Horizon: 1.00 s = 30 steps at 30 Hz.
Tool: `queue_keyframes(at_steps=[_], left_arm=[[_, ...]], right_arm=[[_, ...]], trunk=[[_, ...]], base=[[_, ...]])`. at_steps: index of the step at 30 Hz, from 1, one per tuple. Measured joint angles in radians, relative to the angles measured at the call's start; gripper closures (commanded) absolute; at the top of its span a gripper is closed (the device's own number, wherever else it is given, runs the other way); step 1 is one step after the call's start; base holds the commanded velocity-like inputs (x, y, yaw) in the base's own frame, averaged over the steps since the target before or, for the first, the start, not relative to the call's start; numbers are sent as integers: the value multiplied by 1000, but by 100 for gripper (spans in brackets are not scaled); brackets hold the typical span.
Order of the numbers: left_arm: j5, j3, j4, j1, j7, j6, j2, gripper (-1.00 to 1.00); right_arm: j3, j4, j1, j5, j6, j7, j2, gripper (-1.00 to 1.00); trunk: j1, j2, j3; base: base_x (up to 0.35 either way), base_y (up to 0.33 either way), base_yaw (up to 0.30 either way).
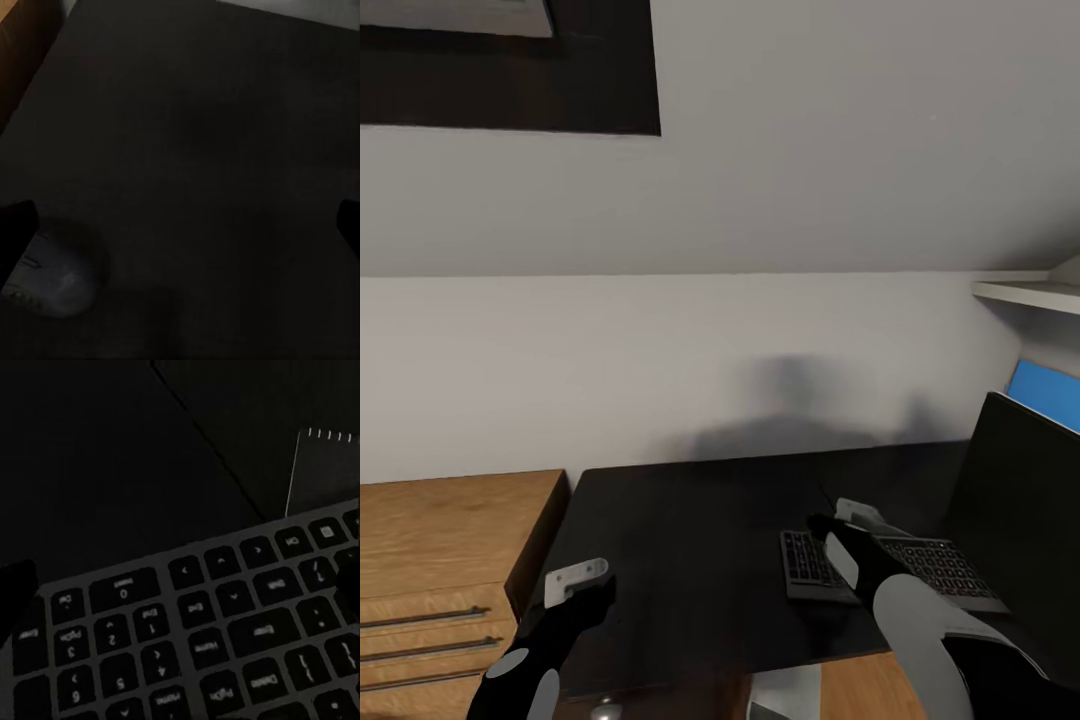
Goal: In the bedroom, organize the workspace by keeping the computer under the desk, ensuring the monitor is on the desk, placing the keyboard on the desk next to the monitor, placing the mouse on the desk next to the keyboard, moving the folder from the swivel chair onto the desk next to the mouse, stacking the notebook on top of the folder with the pen on top of the notebook, and positioning the swivel chair next to the desk.
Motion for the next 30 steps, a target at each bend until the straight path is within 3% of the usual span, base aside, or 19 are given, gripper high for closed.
queue_keyframes(at_steps=[2,7,23,27,30], left_arm=[[0,0,0,0,0,1,0,-100],[0,0,0,0,0,1,1,-100],[0,-4,-2,0,0,-1,0,-100],[1,-16,-6,-2,2,-4,-14,-100],[1,-8,-6,-2,2,-4,-19,-100]], right_arm=[[1,0,1,36,0,5,1,-100],[1,0,1,62,-1,18,3,-100],[7,0,3,70,0,69,7,-100],[6,-22,3,68,22,70,28,-100],[7,-17,2,71,28,66,24,-100]], trunk=[[0,0,0],[0,0,0],[0,0,0],[0,0,0],[8,-14,-6]], base=[[94,0,0],[87,0,0],[175,0,0],[0,0,0],[0,0,0]])
